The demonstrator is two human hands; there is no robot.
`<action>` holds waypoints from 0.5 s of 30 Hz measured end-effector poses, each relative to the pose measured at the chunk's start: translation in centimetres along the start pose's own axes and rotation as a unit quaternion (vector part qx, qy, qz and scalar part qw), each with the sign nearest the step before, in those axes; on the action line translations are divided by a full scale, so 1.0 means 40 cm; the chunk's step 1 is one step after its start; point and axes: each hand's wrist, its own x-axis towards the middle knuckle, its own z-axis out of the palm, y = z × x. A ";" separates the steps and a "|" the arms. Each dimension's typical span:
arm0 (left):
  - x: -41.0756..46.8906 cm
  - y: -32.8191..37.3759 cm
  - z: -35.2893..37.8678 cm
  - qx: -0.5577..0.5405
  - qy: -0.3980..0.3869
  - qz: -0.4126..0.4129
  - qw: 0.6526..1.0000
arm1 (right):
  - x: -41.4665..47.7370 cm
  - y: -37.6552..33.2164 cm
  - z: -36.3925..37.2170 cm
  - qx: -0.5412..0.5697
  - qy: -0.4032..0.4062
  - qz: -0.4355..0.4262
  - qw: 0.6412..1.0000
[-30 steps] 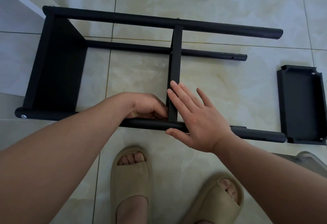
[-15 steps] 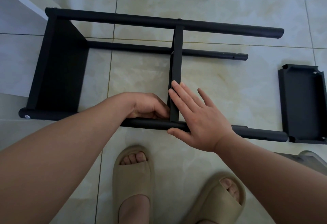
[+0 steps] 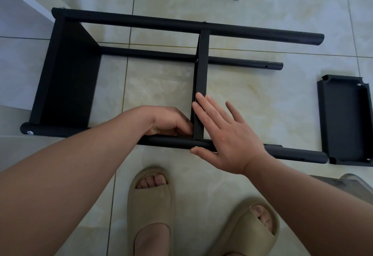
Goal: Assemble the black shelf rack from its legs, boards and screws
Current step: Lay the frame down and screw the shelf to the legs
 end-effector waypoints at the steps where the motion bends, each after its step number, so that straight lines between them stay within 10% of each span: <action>1: 0.000 -0.001 -0.001 -0.006 -0.005 0.002 1.000 | 0.000 0.000 -0.001 -0.001 0.000 0.000 1.000; 15: 0.008 -0.005 0.002 0.005 0.008 0.019 1.000 | 0.000 0.000 -0.001 -0.004 -0.003 -0.001 1.000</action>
